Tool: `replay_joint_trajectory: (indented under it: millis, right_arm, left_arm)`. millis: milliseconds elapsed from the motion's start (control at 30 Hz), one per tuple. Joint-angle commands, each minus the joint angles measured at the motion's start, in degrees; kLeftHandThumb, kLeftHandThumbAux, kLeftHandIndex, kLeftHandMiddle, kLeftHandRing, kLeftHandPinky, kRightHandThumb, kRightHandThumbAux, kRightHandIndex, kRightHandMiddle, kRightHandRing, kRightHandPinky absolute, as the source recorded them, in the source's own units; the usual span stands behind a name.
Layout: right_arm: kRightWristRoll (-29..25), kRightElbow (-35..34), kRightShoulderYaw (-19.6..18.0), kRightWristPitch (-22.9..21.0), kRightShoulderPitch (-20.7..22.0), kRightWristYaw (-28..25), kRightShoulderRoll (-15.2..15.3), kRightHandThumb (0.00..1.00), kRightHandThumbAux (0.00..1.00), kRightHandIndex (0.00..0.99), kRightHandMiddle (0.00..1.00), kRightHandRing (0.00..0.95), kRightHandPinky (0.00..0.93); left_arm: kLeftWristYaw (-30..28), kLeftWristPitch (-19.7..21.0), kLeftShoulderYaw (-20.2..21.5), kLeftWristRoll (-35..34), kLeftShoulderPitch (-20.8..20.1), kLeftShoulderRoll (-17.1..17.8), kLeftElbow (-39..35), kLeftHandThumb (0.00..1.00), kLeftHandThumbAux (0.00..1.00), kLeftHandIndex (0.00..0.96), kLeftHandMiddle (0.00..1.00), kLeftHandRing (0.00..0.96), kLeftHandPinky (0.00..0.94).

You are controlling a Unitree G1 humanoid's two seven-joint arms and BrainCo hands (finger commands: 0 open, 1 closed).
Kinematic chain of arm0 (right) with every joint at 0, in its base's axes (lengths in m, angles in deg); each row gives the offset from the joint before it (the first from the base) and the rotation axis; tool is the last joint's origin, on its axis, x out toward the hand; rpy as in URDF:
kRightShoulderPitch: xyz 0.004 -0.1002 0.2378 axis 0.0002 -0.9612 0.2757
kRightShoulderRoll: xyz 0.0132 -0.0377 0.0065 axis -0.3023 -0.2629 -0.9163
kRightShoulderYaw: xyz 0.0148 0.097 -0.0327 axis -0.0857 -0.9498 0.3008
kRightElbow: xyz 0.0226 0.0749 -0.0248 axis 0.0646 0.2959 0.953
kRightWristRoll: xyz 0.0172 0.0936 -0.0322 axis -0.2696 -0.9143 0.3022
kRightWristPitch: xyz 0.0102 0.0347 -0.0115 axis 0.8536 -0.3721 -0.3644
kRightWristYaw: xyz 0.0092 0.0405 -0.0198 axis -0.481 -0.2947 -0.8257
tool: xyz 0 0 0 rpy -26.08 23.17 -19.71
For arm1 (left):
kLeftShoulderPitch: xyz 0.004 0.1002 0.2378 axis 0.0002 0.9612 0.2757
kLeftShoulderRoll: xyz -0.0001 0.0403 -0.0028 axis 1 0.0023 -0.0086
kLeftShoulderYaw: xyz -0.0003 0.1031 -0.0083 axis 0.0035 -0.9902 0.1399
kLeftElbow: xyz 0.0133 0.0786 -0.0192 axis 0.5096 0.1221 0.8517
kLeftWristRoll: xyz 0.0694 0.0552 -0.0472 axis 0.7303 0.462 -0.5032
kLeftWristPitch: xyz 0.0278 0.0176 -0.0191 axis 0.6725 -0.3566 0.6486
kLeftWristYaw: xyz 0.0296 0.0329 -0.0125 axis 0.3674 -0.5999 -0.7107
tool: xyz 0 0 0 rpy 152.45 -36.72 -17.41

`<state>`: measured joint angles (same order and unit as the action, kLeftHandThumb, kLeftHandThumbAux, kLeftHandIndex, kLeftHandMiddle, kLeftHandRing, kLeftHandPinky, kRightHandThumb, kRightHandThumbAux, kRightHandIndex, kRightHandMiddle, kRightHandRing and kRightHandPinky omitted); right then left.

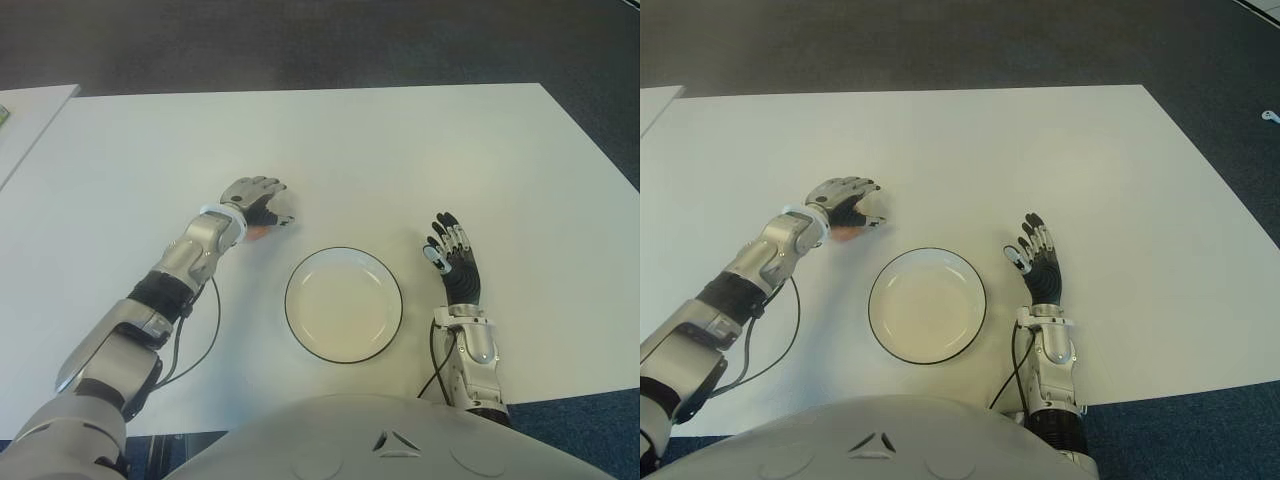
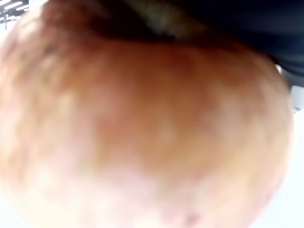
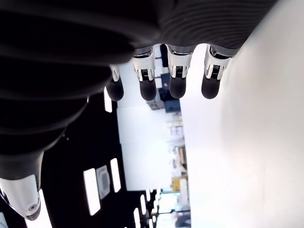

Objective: Put the apples into the plate.

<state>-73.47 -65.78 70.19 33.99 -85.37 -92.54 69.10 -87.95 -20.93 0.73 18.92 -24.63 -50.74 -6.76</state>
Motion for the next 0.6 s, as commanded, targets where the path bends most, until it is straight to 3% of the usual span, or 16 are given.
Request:
replay_joint_trajectory:
  millis: [33, 600]
  right_arm:
    - [-0.59, 5.74, -0.56, -3.5, -2.51, -0.03, -0.3, 0.13, 0.612, 0.045, 0.05, 0.01, 0.02]
    - [0.62, 7.16, -0.64, -3.22, -1.4, 0.94, -0.04, 0.14, 0.599, 0.043, 0.046, 0.003, 0.004]
  left_arm:
    - [-0.66, 0.2, 0.07, -0.42, 1.44, -0.09, -0.17, 0.279, 0.234, 0.0, 0.0, 0.0, 0.0]
    - [-0.43, -0.1, 0.75, 0.29, 1.23, 0.95, -2.46, 0.261, 0.223, 0.0, 0.0, 0.0, 0.0]
